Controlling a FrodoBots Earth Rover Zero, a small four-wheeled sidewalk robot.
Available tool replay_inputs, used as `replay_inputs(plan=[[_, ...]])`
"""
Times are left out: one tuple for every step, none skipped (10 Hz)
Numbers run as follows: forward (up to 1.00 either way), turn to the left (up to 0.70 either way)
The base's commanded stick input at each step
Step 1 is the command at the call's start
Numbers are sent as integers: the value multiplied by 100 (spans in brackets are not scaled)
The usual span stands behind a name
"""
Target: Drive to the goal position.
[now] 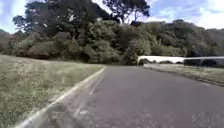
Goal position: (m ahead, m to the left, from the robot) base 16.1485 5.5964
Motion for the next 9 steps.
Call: replay_inputs(plan=[[70,-18],[70,-20],[69,-8],[70,-4],[70,0],[70,0],[70,0],[70,0],[70,0]])
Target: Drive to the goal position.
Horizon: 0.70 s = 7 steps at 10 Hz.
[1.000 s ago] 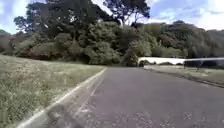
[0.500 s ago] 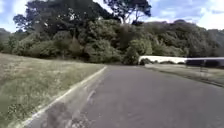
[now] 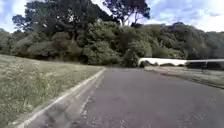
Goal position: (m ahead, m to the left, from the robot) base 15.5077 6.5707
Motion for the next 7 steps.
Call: replay_inputs(plan=[[70,0],[70,0],[70,0],[70,0],[70,0],[70,0],[70,0]])
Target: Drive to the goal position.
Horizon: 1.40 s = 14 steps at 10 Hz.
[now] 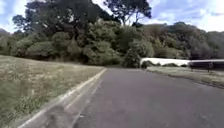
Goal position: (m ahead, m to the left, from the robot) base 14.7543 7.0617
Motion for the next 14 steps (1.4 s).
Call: replay_inputs(plan=[[70,0],[70,0],[70,0],[70,0],[70,0],[70,0],[70,0],[70,0],[70,0],[70,0],[70,0],[70,0],[70,0],[70,0]])
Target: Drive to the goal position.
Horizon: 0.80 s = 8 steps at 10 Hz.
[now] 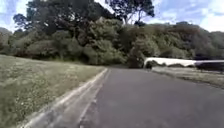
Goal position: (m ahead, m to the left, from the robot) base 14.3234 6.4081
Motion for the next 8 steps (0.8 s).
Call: replay_inputs(plan=[[70,0],[70,0],[70,0],[70,0],[70,-2],[69,-5],[69,-14],[70,-10]])
